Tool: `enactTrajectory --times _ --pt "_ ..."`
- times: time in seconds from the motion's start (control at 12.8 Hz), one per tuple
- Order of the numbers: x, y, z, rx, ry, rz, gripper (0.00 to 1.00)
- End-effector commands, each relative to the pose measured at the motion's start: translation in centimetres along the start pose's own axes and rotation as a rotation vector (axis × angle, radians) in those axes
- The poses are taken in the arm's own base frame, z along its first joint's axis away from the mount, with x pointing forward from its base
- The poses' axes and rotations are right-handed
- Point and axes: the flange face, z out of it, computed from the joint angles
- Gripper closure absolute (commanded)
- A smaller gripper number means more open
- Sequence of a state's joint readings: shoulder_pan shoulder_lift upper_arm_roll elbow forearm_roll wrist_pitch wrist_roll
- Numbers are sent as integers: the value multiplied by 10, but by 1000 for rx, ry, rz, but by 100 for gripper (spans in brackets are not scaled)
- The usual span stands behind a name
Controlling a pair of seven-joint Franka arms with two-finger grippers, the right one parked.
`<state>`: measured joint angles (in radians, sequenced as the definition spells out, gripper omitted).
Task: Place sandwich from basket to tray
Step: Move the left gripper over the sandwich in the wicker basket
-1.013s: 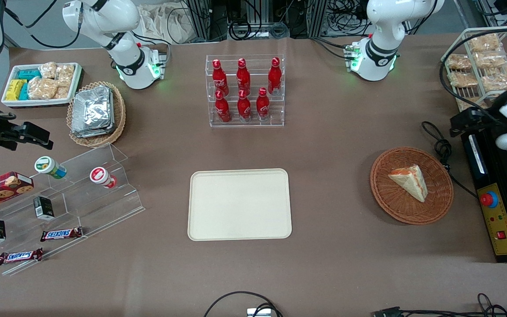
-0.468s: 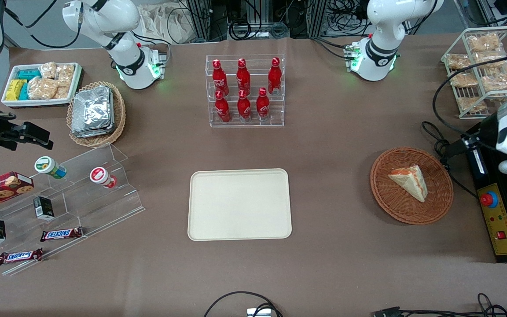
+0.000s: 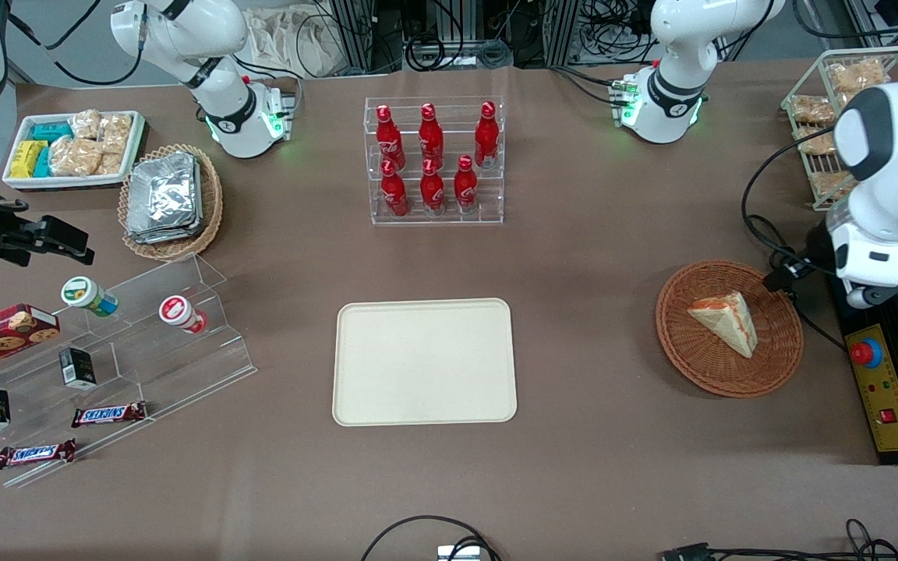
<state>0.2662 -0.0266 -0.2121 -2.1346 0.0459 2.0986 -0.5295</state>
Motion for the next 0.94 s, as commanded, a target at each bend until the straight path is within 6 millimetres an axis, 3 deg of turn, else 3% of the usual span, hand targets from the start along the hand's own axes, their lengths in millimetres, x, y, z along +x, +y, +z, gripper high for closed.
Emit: enactTrajectory --times 0.0,0.39,0.86 --pt "-13 -6 16 -4 31 -79 0" --pt "-14 -9 65 -43 53 -146 0" --pt "0 -12 102 -81 50 -244 0"
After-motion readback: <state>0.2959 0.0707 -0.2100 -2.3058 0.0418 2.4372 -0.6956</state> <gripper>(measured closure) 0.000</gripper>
